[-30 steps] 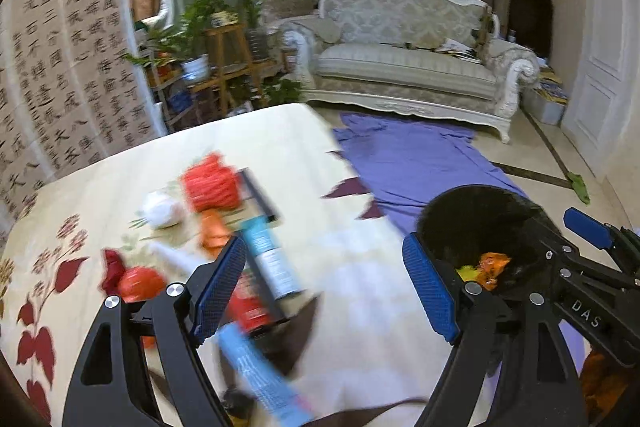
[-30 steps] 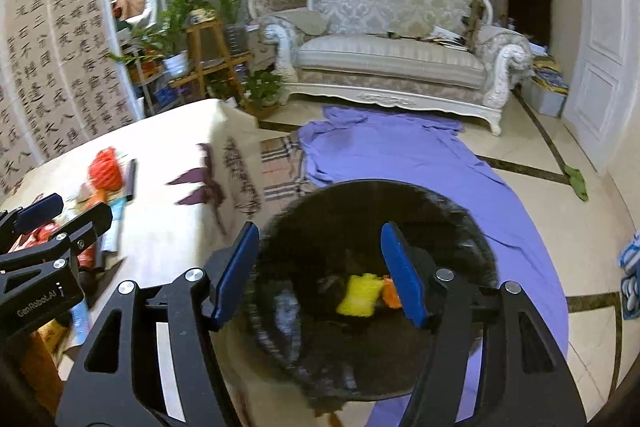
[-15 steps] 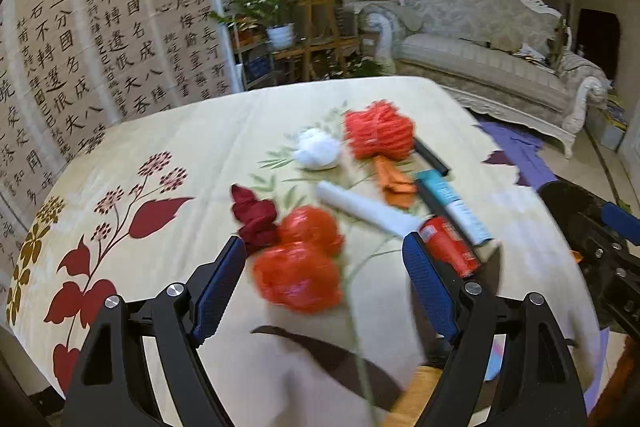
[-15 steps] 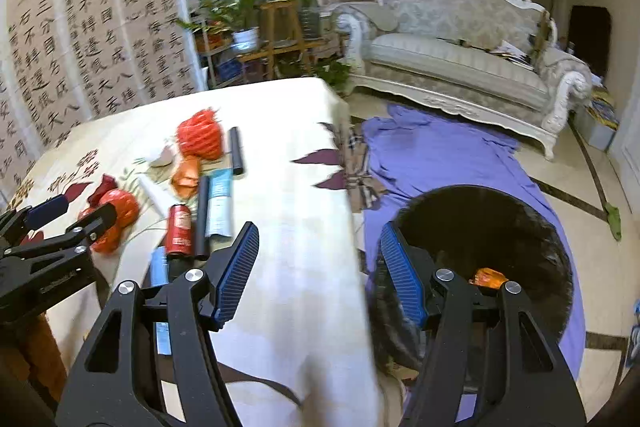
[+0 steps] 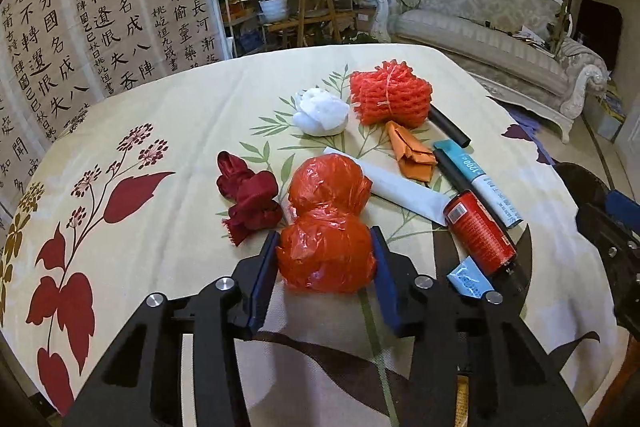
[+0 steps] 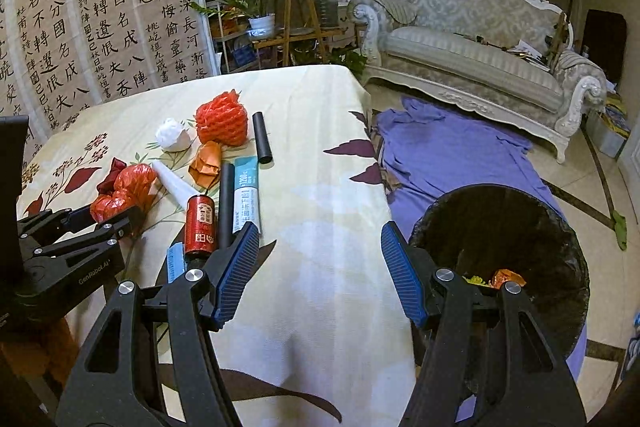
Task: Collect trash
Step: 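Return to the table and grasp the red plastic bag with the left gripper, then grasp the amber bottle with the right gripper while the left holds the red bag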
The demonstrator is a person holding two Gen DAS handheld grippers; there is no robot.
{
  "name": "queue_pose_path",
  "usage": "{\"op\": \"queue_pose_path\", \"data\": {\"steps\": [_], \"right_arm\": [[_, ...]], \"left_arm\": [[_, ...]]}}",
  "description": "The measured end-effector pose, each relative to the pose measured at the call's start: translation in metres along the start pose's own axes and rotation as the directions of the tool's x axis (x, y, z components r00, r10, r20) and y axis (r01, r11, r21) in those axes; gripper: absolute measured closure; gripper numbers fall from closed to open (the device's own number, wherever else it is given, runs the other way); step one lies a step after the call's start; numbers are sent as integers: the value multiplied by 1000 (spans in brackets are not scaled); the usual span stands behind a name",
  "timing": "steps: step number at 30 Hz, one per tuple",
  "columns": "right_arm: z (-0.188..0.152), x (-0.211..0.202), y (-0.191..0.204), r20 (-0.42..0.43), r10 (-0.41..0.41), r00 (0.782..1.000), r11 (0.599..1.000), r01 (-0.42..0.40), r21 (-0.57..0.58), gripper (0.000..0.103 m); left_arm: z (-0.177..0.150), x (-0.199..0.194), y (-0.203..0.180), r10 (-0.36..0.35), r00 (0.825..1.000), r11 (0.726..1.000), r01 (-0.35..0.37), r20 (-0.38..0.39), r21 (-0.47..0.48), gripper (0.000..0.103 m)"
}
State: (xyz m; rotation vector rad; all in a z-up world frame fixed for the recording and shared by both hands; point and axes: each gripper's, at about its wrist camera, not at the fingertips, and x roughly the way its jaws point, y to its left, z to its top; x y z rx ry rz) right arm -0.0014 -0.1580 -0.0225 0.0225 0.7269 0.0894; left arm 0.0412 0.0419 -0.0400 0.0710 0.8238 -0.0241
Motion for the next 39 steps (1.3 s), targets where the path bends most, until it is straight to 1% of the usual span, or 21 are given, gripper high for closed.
{"op": "queue_pose_path", "data": {"steps": [8, 12, 15, 22, 31, 35, 38, 39], "right_arm": [[2, 0, 21, -2, 40, 999, 998, -40, -40, 41], [-1, -1, 31, -10, 53, 999, 997, -53, -64, 41], [-7, -2, 40, -26, 66, 997, 995, -68, -74, 41], [-22, -18, 63, -33, 96, 995, 989, -99, -112, 41], [-44, -34, 94, -54, 130, 990, 981, -137, -139, 41], [-49, -32, 106, -75, 132, 988, 978, -142, -153, 42], [-52, -26, 110, -98, 114, 989, 979, -129, -157, 43], [-52, -24, 110, -106, 110, 988, 980, -126, -157, 46]], "left_arm": [[-4, -24, 11, -20, 999, 1000, 20, 28, -19, 60], [-10, -35, 22, -13, 999, 1000, 14, 38, -26, 60], [-14, -41, 28, 0, 999, 999, 2, 42, -33, 60], [-30, -53, 51, 39, 998, 997, -36, 49, -61, 60], [-58, -72, 65, 40, 997, 996, -36, 59, -76, 60], [-63, -77, 73, 42, 997, 996, -36, 69, -86, 60], [-65, -76, 78, 45, 997, 994, -38, 68, -100, 60], [-65, -75, 80, 45, 997, 994, -38, 68, -104, 60]]}}
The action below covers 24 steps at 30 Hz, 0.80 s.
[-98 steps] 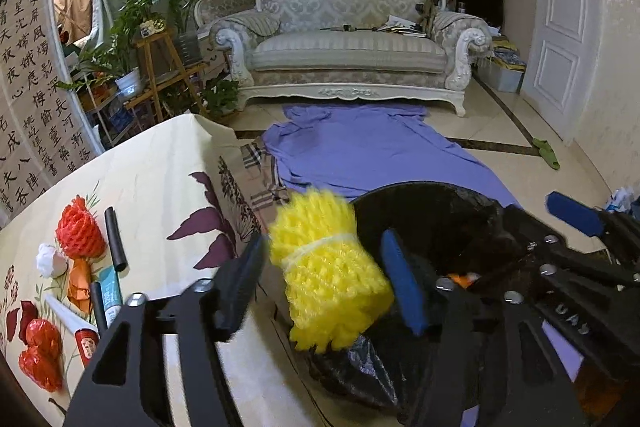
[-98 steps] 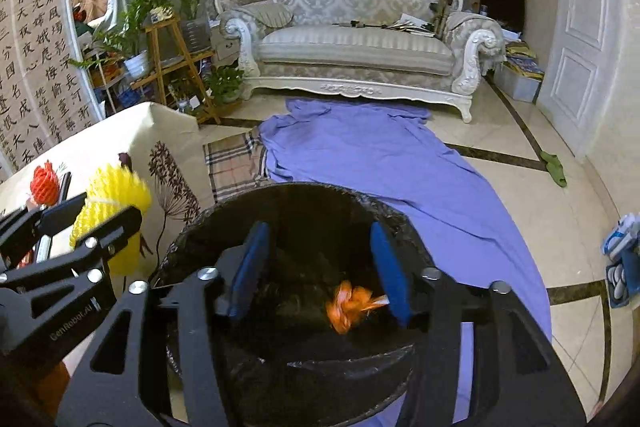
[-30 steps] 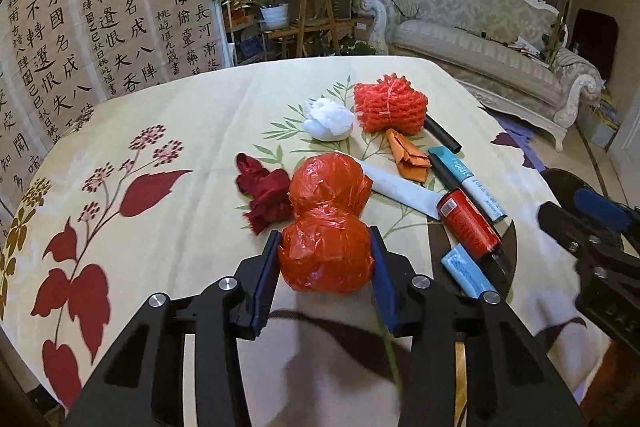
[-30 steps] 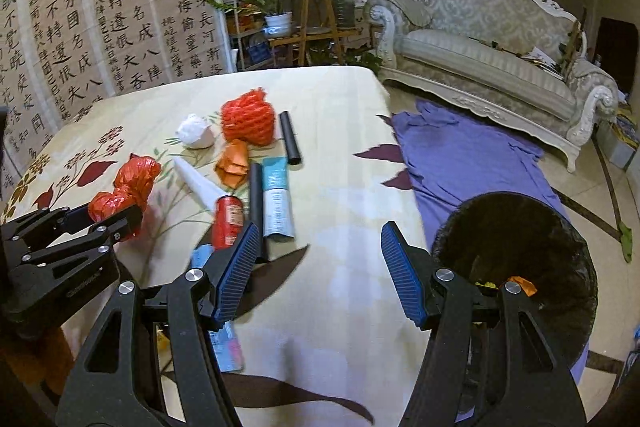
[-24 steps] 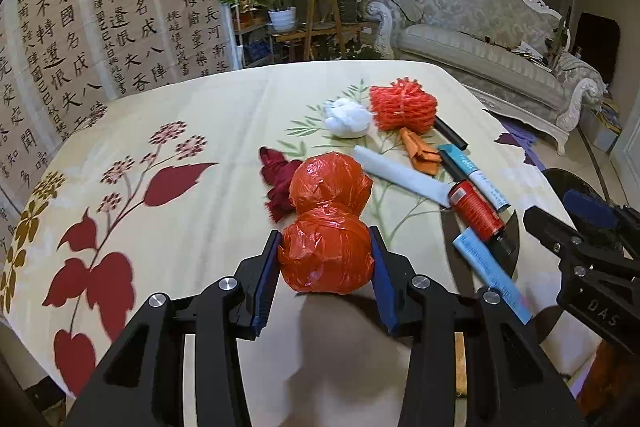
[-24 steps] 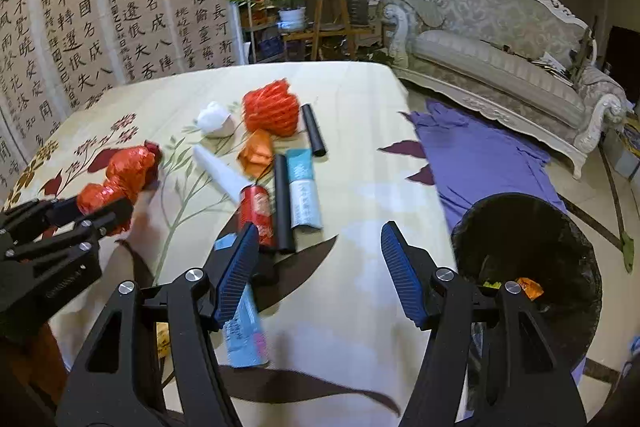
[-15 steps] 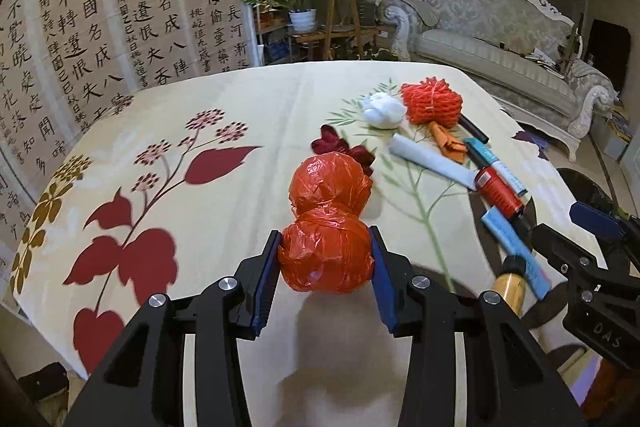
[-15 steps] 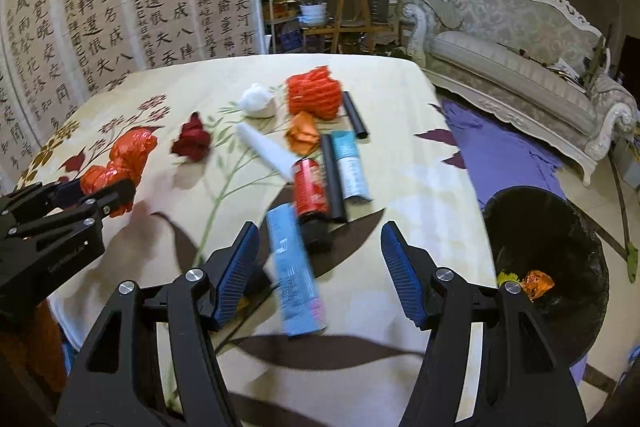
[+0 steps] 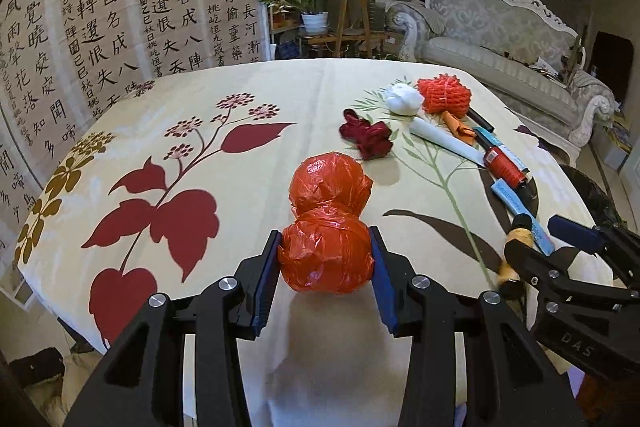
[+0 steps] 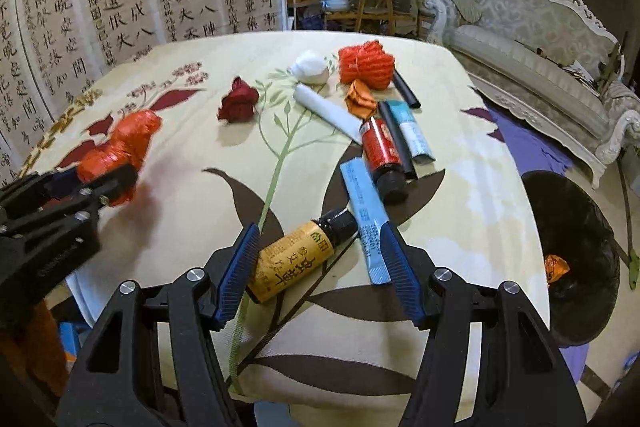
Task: Collect trash
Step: 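Grasp the amber bottle with the right gripper while the left holds the red bag, then carry both items over the bin and open both grippers to drop them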
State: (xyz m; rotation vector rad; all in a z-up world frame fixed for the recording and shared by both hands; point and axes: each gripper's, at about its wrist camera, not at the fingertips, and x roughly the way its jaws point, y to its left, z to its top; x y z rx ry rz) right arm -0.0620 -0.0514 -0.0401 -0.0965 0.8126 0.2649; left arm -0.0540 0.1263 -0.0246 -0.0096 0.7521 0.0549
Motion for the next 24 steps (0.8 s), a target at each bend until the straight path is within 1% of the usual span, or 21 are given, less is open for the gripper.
{"op": "queue_pose_path", "data": {"steps": [2, 4, 5, 6, 7, 8, 12, 16, 20, 24], "right_arm": [[0, 5, 0, -20, 2, 1000, 1000, -2, 1, 57], [-3, 8, 0, -28, 1, 1000, 1000, -1, 1, 58], [-3, 9, 0, -33, 2, 999, 1000, -2, 0, 63], [-4, 10, 1, -39, 5, 999, 1000, -5, -2, 73], [-4, 11, 1, -42, 10, 999, 1000, -10, -3, 77], [-4, 12, 1, -39, 9, 999, 1000, -9, -4, 80], [-3, 9, 1, -17, 2, 1000, 1000, -2, -14, 80], [1, -4, -4, 41, -19, 999, 999, 20, -25, 80], [6, -16, -21, 86, -37, 996, 999, 37, 3, 80], [9, -27, -52, 105, -85, 991, 995, 80, 57, 80]], "left_arm": [[-1, 1, 2, -1, 1000, 1000, 1, -1, -6, 60], [-1, 3, 3, -4, 1000, 1000, 4, -4, -10, 60], [-1, 4, 3, -7, 1000, 1000, 7, -6, -11, 60], [-1, 5, 3, -9, 1000, 1000, 9, -7, -10, 60], [-2, 5, 3, -11, 1000, 1000, 11, -8, -8, 60], [-2, 6, 2, -12, 1000, 1000, 12, -7, -8, 60], [-2, 6, -2, -26, 1000, 1000, 25, -6, -7, 61], [-1, 3, -10, -47, 999, 999, 47, 6, -7, 61], [5, 2, -28, -91, 996, 996, 91, 15, 7, 60], [14, 1, -55, -143, 990, 989, 141, 23, 47, 61]]}}
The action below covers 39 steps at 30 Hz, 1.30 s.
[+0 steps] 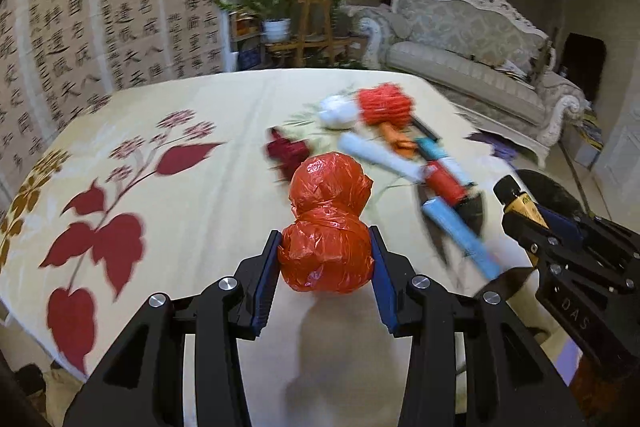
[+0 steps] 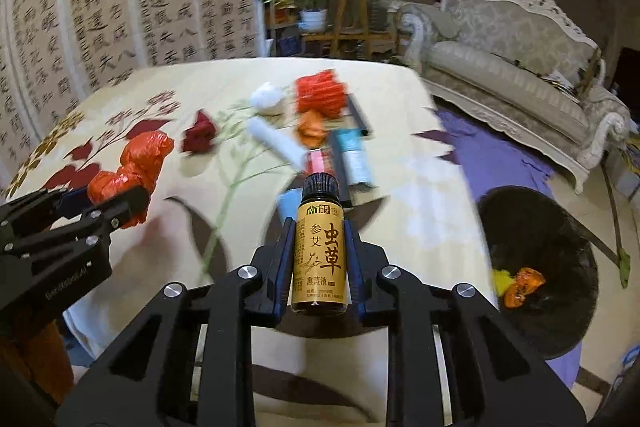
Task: Collect trash
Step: 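Carry both items over the bin and open both grippers to drop them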
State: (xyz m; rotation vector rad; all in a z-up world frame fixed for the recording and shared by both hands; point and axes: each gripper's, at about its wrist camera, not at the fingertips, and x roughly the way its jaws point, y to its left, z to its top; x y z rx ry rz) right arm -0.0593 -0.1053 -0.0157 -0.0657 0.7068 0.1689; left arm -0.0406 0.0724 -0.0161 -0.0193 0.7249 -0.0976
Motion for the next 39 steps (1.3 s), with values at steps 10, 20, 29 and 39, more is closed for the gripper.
{"op": "queue_pose_path", "data": {"steps": [10, 20, 29, 39], "right_arm": [[3, -7, -108, 16, -190, 982, 970, 185, 159, 80], [-7, 5, -195, -14, -298, 954, 917, 290, 275, 80], [-15, 24, -237, -32, -314, 949, 896, 307, 321, 80], [-22, 30, -260, -46, -321, 946, 876, 316, 364, 68]], "left_arm": [[30, 21, -95, -171, 985, 978, 170, 2, 120, 60], [47, 51, -192, -271, 962, 931, 268, -23, 248, 60], [51, 85, -242, -268, 960, 911, 281, -83, 302, 60], [52, 107, -254, -241, 964, 915, 265, -113, 305, 38]]}}
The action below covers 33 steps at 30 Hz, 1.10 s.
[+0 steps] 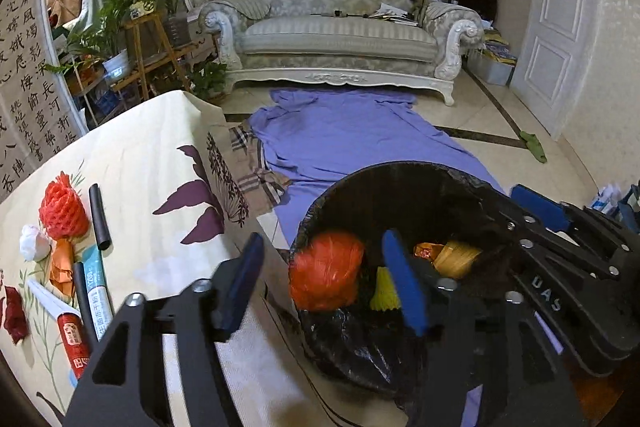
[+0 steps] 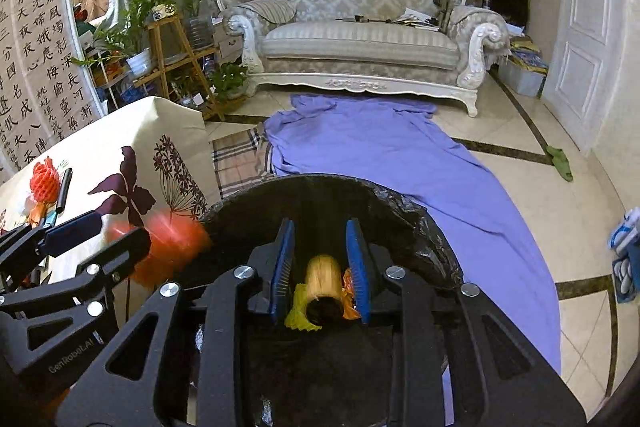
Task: Collect trash
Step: 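Carry both items over the bin and open both grippers to drop them, then move both tools back over the table toward the remaining items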
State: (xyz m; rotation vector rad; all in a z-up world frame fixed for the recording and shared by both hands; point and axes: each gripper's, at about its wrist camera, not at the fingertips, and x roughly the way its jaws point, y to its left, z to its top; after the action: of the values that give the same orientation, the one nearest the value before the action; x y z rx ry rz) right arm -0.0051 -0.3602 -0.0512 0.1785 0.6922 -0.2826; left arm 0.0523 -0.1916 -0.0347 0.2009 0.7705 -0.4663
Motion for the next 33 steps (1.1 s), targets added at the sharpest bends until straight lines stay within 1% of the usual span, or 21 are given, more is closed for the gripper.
{"op": "queue_pose_path", "data": {"steps": [2, 3, 4, 7, 15, 19, 24, 30, 33], "right_arm": [[-1, -2, -2, 5, -6, 1000, 1000, 6, 3, 64], [-1, -2, -3, 5, -7, 1000, 1000, 7, 4, 63], [-1, -3, -3, 6, -10, 1000, 1000, 10, 7, 63], [-2, -6, -3, 9, -12, 1000, 1000, 12, 18, 55], [-2, -18, 11, 15, 14, 1000, 1000, -14, 6, 54], [-3, -23, 26, 12, 34, 999, 999, -34, -12, 53], [-6, -30, 49, 8, 71, 997, 997, -70, -40, 53], [-9, -37, 91, -6, 135, 991, 986, -135, -98, 53], [-14, -41, 115, -16, 171, 985, 976, -172, -137, 53]], "left_arm": [[0, -1, 1, 4, 1000, 1000, -4, -4, -8, 33], [-1, -2, 3, 6, 1000, 1000, -6, -3, -12, 30], [1, -2, 2, 10, 1000, 1000, -10, -1, -15, 28], [0, -6, 4, 17, 1000, 1000, -17, 3, -23, 27], [-4, -28, 19, 38, 999, 998, -36, 27, -49, 27], [-7, -40, 31, 65, 997, 996, -62, 42, -68, 27], [-13, -52, 55, 105, 993, 990, -100, 47, -98, 27], [-30, -71, 96, 176, 984, 973, -168, 38, -157, 27], [-42, -79, 119, 222, 975, 958, -213, 22, -192, 27]]}}
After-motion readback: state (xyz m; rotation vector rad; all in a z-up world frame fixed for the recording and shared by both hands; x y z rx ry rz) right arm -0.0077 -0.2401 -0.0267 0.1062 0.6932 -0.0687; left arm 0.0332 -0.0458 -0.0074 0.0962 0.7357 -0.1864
